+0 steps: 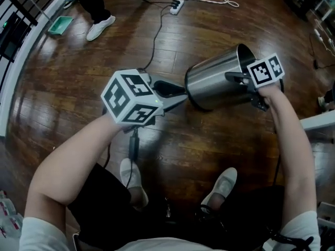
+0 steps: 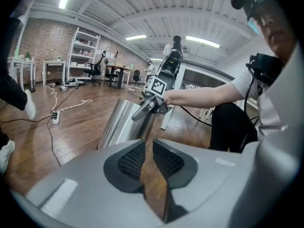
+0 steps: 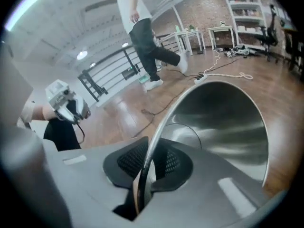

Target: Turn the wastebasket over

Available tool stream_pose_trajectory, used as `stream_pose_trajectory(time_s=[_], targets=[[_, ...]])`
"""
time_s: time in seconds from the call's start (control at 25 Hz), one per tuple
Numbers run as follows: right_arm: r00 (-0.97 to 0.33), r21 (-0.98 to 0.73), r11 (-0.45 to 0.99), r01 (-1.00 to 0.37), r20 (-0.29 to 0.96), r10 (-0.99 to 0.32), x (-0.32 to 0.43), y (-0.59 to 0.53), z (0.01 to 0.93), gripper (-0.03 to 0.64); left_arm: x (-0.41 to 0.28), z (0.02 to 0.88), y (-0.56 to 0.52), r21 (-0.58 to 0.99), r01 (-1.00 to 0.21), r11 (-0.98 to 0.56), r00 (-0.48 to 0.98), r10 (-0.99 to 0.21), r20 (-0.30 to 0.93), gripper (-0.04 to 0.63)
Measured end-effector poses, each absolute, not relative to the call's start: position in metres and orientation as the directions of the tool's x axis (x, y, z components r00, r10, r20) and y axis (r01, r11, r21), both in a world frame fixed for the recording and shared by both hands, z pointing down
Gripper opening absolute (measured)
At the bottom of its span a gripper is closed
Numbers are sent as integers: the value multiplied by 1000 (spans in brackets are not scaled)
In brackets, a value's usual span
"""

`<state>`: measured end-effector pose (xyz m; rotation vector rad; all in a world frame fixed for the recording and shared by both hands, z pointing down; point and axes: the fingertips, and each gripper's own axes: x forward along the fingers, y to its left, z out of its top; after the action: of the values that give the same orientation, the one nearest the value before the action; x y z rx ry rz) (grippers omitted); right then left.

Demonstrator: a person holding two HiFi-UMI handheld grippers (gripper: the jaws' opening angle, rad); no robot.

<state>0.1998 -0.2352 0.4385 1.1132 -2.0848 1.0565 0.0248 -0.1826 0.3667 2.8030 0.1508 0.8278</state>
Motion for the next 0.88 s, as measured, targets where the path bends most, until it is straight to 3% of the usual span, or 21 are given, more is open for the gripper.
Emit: stream_pose_trajectory(time_s=[0.16,0.28,0.44,0.72,0.88], targets=[[-739,-650,374,-662,480,-473,170,-221,425,29,25,369,-191,264,-19,-964,851,123,511,52],[-833,-723,459,-517,301,-464,148,-208,423,29,24,372,-196,258,-52,-965,849,94,520,52],[-859,-735,498,-460,227,-458,140,-187,438,29,26,380,-198,259,-73,-963,839,81,538,54],[-828,-794,437,-424,143,-542,178,-179,458,29,23,394,-202,288,-85,-954,828,93,553,54],[-803,-805,394,-444,163,-573,207,-166,475,29,24,414,-198,333,-107,-937,813,111,572,55]])
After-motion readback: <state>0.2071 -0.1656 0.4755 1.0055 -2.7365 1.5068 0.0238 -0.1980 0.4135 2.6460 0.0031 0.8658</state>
